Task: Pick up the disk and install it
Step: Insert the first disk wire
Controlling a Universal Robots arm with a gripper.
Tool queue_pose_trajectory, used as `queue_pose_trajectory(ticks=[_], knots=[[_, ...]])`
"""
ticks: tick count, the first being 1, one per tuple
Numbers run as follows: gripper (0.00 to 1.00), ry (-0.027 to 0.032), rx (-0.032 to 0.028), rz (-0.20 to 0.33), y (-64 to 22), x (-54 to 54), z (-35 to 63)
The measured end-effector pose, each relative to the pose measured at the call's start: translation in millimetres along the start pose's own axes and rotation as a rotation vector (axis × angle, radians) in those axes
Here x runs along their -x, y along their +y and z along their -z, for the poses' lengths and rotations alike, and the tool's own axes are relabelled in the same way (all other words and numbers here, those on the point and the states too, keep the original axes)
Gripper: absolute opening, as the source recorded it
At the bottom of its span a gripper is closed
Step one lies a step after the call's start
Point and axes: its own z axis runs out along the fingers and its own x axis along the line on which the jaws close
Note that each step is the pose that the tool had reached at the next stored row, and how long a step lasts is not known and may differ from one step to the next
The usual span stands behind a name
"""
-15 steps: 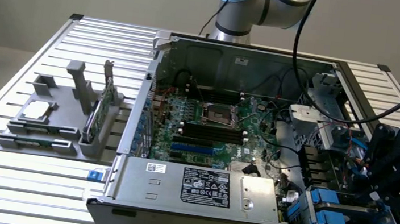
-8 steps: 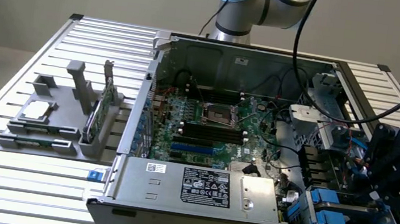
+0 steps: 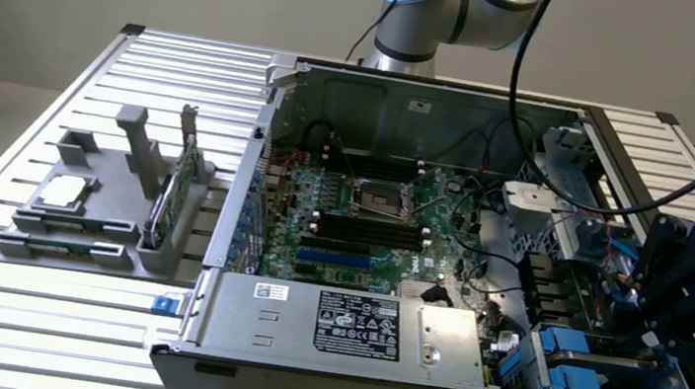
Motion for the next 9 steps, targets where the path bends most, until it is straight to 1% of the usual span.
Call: queue_pose_trajectory(ticks=[9], knots=[[0.17, 0.0027, -0.002, -0.018, -0.5, 0.4, 0.2]])
